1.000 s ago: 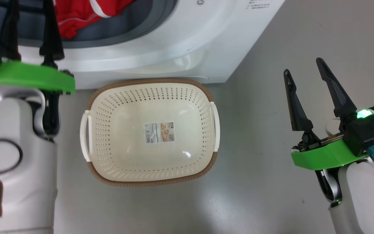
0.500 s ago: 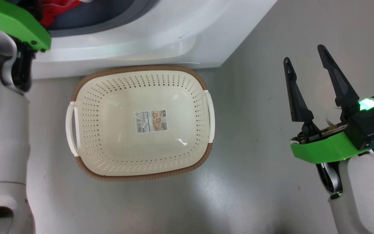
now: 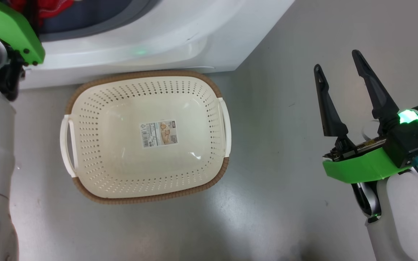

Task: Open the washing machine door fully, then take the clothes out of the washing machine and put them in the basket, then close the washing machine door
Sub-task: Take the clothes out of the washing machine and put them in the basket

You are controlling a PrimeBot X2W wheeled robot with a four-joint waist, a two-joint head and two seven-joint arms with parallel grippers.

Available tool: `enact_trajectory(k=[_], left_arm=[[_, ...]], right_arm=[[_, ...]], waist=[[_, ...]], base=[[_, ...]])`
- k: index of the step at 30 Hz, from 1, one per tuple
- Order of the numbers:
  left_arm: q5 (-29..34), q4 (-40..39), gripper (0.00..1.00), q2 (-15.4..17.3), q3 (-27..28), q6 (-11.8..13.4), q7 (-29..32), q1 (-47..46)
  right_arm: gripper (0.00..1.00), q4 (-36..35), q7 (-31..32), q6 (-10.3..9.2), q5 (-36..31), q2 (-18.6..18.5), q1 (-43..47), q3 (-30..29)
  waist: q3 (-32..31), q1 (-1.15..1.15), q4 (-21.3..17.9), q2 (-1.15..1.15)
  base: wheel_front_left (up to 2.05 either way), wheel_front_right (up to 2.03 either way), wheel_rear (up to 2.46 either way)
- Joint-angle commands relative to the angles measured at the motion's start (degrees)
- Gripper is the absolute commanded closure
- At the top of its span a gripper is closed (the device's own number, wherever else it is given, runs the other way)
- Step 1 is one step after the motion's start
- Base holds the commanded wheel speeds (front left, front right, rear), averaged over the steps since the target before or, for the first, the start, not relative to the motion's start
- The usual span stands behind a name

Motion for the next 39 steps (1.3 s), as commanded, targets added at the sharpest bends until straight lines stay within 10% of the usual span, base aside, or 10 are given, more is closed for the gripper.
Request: enact_trajectory(k=[1, 7, 9, 39], left_arm=[[0.5, 0.0, 0.0, 3.3, 0.1, 0.3, 0.8, -1.1], [0.5, 2.4, 0.0, 3.8, -0.3, 1.2, 1.4, -1.8], [0.5, 2.9, 1.0, 3.9, -0.5, 1.3, 1.1, -2.1], [-0.6, -5.6, 1.0, 2.2, -1.8, 0.5, -21.5, 3.3]], right_arm=[[0.0, -1.3, -0.3, 0.35, 0.5, 0.1, -0.3, 1.4], [0.0, -1.2, -0.3, 0.35, 0.9, 0.1, -0.4, 1.6], [0.0, -1.2, -0.3, 0.35, 1.0, 0.1, -0.5, 1.6], [0.0, 0.5, -0.3, 0.35, 1.3, 0.1, -0.3, 1.5]], waist=[[0.2, 0.0, -0.4, 0.0], [0.6, 0.0, -1.1, 0.0], [0.8, 0.0, -1.3, 0.0], [-2.2, 0.0, 1.5, 0.0]], base=[[0.0, 0.0, 0.0], [0.0, 0.0, 0.0], [0.0, 0.0, 0.0], [0.0, 0.0, 0.0]])
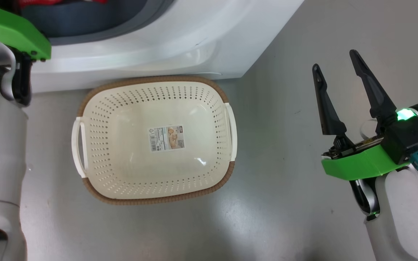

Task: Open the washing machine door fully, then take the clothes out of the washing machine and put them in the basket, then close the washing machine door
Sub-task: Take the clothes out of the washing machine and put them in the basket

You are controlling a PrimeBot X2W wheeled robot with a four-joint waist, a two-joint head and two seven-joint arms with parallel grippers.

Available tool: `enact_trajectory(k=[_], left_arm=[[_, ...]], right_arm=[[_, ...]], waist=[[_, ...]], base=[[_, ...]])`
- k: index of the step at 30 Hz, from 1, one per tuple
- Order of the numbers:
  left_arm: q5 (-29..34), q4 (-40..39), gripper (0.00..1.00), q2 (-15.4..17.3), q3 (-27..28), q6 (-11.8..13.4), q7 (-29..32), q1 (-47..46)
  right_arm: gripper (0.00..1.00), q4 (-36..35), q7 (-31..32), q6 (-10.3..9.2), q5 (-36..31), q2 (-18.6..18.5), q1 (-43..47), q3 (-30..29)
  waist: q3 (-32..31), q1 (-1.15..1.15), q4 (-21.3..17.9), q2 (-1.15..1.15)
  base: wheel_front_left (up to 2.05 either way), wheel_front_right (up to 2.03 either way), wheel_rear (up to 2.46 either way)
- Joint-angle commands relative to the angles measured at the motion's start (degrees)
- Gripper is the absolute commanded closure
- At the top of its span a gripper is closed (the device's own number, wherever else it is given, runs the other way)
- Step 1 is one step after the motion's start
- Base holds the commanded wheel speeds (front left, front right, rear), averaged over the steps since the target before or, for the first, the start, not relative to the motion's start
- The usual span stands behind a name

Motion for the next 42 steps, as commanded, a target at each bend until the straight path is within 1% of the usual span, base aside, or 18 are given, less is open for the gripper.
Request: enact_trajectory(k=[1, 8, 20, 24, 32, 36, 42], left_arm=[[0.6, -4.2, 1.0, 2.9, 0.8, 0.2, -0.7, 1.6], [2.8, -16.8, 1.0, 2.4, 2.9, 1.6, -0.7, 9.7], [6.2, -29.4, 1.0, 0.1, 5.3, 3.8, -0.7, 20.5], [7.2, -32.6, 1.0, -0.8, 5.7, 4.0, -0.7, 24.3], [8.1, -38.6, 1.0, -2.8, 6.3, 3.7, -0.7, 31.4], [8.7, -40.5, 1.0, -3.6, 6.6, 3.7, -0.7, 34.7], [9.4, -41.3, 1.0, -4.4, 6.4, 3.2, -0.7, 39.4]], right_arm=[[0.0, -1.1, -0.3, 0.26, 0.6, 0.1, 0.6, 1.2], [0.0, -0.8, -0.3, 0.26, 1.4, 0.1, 1.1, 1.7], [0.0, 0.2, -0.3, 0.26, 2.2, 0.1, 2.8, 2.0], [0.0, 0.5, -0.3, 0.26, 2.5, 0.1, 3.5, 2.2], [0.0, 1.0, -0.3, 0.26, 2.7, 0.1, 4.8, 1.7], [0.0, 1.3, -0.3, 0.26, 3.1, 0.1, 5.6, 1.7], [0.0, 1.6, -0.3, 0.26, 3.5, 0.1, 7.3, 1.5]], waist=[[-0.6, 0.0, 0.1, 0.0], [-3.1, 0.0, 0.0, 0.0], [-7.6, 0.0, 0.4, 0.0], [-9.4, 0.0, 0.5, 0.0], [-12.6, 0.0, 1.2, 0.0], [-14.4, 0.0, 1.4, 0.0], [-17.3, 0.0, 1.5, 0.0]], base=[[0.0, 0.0, 0.0], [0.0, 0.0, 0.0], [0.0, 0.0, 0.0], [0.0, 0.0, 0.0], [0.0, 0.0, 0.0], [0.0, 0.0, 0.0], [0.0, 0.0, 0.0]])
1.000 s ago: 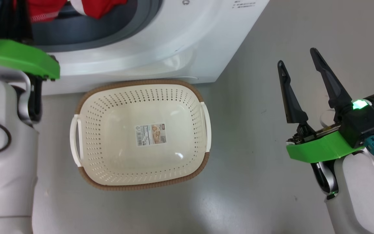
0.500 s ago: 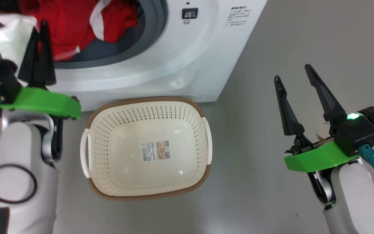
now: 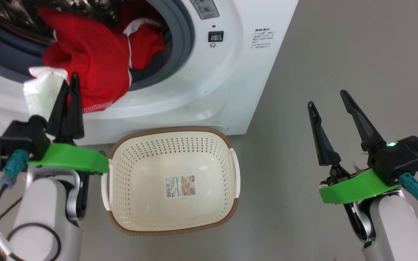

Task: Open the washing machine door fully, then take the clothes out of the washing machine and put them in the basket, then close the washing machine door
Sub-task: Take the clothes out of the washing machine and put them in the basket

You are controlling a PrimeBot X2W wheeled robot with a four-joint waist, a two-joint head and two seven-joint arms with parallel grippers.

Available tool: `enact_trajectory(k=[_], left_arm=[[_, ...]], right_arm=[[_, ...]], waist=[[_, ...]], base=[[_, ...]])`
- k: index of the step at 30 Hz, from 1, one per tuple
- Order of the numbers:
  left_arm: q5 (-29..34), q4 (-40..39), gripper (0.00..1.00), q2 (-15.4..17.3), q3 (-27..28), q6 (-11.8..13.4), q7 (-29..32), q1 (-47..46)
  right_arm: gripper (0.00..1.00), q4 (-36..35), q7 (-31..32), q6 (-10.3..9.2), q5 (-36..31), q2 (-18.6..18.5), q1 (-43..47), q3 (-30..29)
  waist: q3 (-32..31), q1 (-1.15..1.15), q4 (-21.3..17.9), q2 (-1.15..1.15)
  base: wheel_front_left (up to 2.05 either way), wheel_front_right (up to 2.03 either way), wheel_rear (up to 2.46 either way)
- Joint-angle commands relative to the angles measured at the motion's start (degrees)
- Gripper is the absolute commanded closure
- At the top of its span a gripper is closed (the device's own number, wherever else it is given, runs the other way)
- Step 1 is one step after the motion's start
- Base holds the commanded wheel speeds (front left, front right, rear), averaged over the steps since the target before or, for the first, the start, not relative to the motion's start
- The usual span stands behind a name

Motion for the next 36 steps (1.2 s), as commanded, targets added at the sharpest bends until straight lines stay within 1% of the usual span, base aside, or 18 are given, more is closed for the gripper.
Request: enact_trajectory(k=[1, 9, 16, 24, 29, 36], left_arm=[[0.8, -2.3, 1.0, 1.4, 1.8, -0.2, -0.7, 1.4], [0.0, -5.8, 1.0, -0.1, 1.9, 0.0, -0.7, 7.4], [-1.4, -8.7, 1.0, -1.2, 1.2, 0.1, -0.7, 11.6], [-3.3, -8.9, 1.0, -1.7, -0.8, 0.7, -0.7, 14.1], [-4.7, -6.3, 1.0, -1.9, -2.9, 1.1, -0.7, 14.2], [-7.4, 3.6, 1.0, -1.9, -5.6, 0.6, -0.7, 9.6]], right_arm=[[0.0, -1.0, -0.4, 0.26, 0.5, 0.1, 1.0, 1.1], [0.0, -0.7, -0.4, 0.26, 0.8, 0.1, 2.9, 0.4], [0.0, -0.5, -0.4, 0.26, 1.2, 0.1, 4.0, 0.2], [0.0, -0.6, -0.4, 0.26, 1.2, 0.1, 4.1, 0.5], [0.0, -0.8, -0.4, 0.26, 1.1, 0.1, 4.1, 0.6], [0.0, -1.1, -0.4, 0.26, 1.1, 0.1, 3.1, 0.8]], waist=[[-1.7, 0.0, 0.1, 0.0], [-5.2, 0.0, -0.1, 0.0], [-6.4, 0.0, 0.5, 0.0], [-6.6, 0.0, 0.6, 0.0], [-5.7, 0.0, 0.5, 0.0], [-2.7, 0.0, 0.4, 0.0]], base=[[0.0, 0.0, 0.0], [0.0, 0.0, 0.0], [0.0, 0.0, 0.0], [0.0, 0.0, 0.0], [0.0, 0.0, 0.0], [0.0, 0.0, 0.0]])
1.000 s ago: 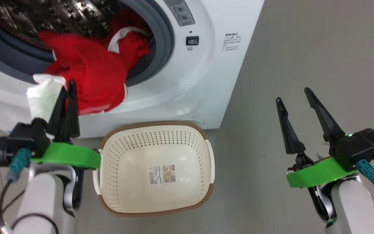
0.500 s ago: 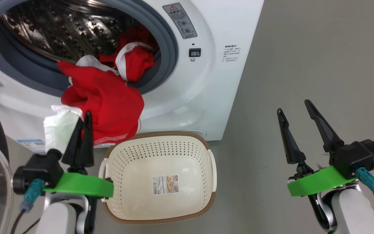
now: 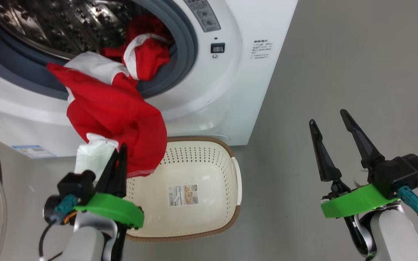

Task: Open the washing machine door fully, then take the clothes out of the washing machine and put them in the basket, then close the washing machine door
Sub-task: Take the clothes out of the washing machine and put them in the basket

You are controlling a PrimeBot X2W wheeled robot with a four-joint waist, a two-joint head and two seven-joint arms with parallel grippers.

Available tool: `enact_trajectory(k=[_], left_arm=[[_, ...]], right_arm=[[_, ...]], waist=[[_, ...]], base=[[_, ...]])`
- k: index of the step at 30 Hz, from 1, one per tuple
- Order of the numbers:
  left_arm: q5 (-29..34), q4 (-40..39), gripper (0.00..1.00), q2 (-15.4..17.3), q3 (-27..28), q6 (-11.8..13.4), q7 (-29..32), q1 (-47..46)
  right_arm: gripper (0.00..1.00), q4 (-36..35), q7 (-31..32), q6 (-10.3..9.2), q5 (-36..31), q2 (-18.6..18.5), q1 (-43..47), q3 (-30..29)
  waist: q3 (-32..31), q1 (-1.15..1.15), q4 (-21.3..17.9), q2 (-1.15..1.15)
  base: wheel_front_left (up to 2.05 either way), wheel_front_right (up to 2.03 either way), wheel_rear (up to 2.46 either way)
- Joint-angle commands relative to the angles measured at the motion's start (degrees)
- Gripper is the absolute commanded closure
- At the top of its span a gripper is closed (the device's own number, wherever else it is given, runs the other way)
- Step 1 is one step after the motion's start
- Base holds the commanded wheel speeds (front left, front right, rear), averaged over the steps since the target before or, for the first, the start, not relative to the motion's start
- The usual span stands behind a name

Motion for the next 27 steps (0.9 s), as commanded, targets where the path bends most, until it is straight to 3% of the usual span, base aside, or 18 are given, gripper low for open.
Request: enact_trajectory(k=[1, 17, 27], left_arm=[[-1.3, 0.7, 1.0, 0.7, 1.0, -0.2, -0.7, -3.0], [-8.6, 28.3, 1.0, 0.7, -6.3, 0.0, 1.9, -17.7], [-15.9, 38.3, 1.0, 0.7, -8.7, -1.7, 3.4, -22.4]], right_arm=[[0.0, -1.8, -0.4, 0.26, 0.3, 0.1, -1.1, 1.4], [0.0, -2.4, -0.4, 0.26, 1.2, 0.1, -4.6, 2.6], [0.0, -3.0, -0.4, 0.26, 1.3, 0.1, -6.4, 3.1]], waist=[[1.5, 0.0, -0.1, 0.0], [9.9, 0.0, -3.0, 0.0], [14.3, 0.0, -4.1, 0.0]], base=[[0.0, 0.0, 0.0], [0.0, 0.0, 0.0], [0.0, 0.0, 0.0]])
